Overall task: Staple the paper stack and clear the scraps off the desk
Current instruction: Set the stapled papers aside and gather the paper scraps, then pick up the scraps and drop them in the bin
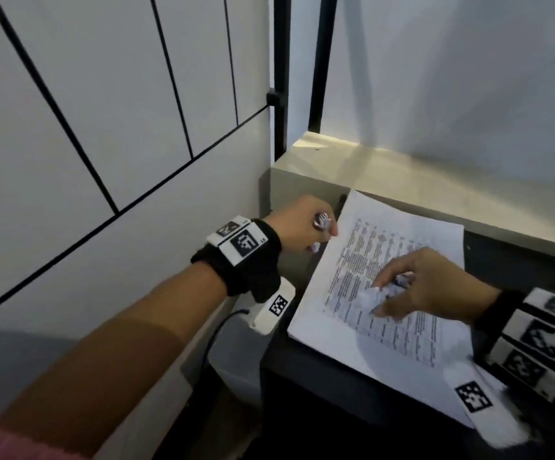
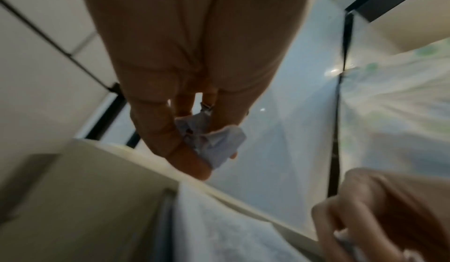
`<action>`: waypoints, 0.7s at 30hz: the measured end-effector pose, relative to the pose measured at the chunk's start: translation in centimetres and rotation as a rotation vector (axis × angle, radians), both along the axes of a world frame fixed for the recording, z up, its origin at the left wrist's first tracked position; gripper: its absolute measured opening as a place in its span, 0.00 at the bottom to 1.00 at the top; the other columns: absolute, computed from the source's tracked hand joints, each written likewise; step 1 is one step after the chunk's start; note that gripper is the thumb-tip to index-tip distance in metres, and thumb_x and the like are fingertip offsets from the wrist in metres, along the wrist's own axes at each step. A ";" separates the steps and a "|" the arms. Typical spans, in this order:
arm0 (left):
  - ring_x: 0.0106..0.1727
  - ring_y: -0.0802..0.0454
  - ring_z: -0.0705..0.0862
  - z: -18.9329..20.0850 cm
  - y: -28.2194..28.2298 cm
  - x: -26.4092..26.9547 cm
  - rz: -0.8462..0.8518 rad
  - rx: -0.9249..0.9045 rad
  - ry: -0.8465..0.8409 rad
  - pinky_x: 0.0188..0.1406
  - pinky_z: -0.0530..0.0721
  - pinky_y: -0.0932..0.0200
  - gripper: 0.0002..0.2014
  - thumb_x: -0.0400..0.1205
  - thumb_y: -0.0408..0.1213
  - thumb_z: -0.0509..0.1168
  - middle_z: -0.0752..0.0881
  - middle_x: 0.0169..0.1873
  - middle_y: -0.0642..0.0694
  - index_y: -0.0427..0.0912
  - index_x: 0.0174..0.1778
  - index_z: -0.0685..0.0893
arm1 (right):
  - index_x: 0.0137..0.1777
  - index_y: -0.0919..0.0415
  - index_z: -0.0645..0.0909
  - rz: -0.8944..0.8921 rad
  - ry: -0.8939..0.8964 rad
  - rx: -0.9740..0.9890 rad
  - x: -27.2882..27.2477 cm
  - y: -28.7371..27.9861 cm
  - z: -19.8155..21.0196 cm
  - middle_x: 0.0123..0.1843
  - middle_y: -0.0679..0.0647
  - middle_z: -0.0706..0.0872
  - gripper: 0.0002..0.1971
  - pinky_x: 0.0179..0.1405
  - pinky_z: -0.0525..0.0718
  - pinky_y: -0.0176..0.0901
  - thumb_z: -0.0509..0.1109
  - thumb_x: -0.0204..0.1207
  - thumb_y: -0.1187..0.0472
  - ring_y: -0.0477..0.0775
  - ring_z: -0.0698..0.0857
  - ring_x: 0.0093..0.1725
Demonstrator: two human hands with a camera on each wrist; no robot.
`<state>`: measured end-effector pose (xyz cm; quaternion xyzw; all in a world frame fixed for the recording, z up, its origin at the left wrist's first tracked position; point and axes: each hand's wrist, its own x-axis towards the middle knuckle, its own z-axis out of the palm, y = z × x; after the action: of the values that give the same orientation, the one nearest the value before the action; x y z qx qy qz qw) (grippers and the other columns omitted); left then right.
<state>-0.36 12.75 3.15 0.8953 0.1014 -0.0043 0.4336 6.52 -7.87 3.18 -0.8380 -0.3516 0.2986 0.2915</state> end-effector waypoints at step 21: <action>0.57 0.35 0.87 -18.9 8.6 -5.9 0.249 -0.022 0.579 0.32 0.83 0.55 0.12 0.80 0.27 0.65 0.87 0.59 0.32 0.29 0.58 0.85 | 0.48 0.60 0.90 0.400 -0.236 -0.328 -3.2 21.2 -4.8 0.47 0.52 0.88 0.14 0.42 0.86 0.40 0.82 0.61 0.61 0.48 0.83 0.44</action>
<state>-6.23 21.32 -15.72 0.8329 0.3295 -0.2068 0.3936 3.28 13.35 -1.64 -0.8169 -0.4884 0.3035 0.0446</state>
